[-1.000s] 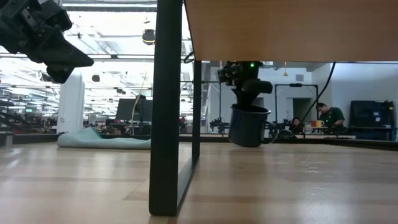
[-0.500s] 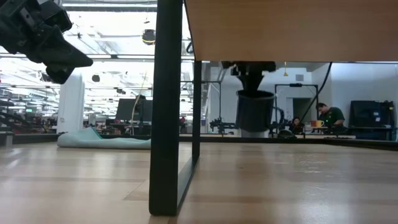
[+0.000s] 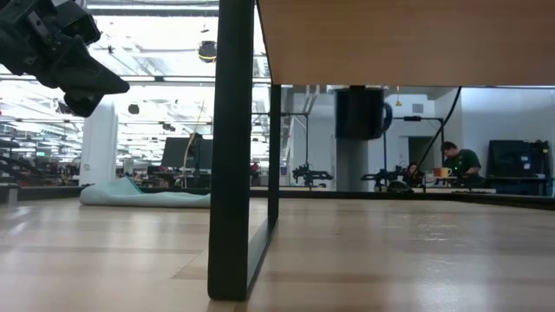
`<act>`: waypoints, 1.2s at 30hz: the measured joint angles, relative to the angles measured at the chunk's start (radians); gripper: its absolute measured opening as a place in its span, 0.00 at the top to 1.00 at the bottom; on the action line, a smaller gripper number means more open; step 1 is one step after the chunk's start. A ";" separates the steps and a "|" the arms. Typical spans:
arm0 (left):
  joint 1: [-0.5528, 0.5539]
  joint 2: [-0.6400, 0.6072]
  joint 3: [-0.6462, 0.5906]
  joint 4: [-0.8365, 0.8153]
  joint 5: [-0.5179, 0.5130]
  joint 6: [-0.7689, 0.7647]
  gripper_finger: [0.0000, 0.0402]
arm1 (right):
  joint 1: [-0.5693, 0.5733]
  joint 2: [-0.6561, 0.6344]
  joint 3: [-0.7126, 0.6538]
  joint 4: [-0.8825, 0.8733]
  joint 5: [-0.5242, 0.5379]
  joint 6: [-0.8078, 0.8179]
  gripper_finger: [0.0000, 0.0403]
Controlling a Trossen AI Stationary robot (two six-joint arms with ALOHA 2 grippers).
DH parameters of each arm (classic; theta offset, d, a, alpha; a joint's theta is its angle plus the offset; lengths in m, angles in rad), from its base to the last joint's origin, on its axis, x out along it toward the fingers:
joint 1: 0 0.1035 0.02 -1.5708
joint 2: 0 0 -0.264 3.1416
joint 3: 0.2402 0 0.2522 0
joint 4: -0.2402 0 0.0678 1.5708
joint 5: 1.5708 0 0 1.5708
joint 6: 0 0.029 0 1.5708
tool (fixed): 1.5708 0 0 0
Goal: Stack small to large cups/mugs on shelf
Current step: Put the black mug on the shelf
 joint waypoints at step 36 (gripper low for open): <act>0.000 0.000 0.000 0.000 0.000 0.001 1.00 | 0.321 -0.433 -0.189 -0.021 -0.173 0.693 0.93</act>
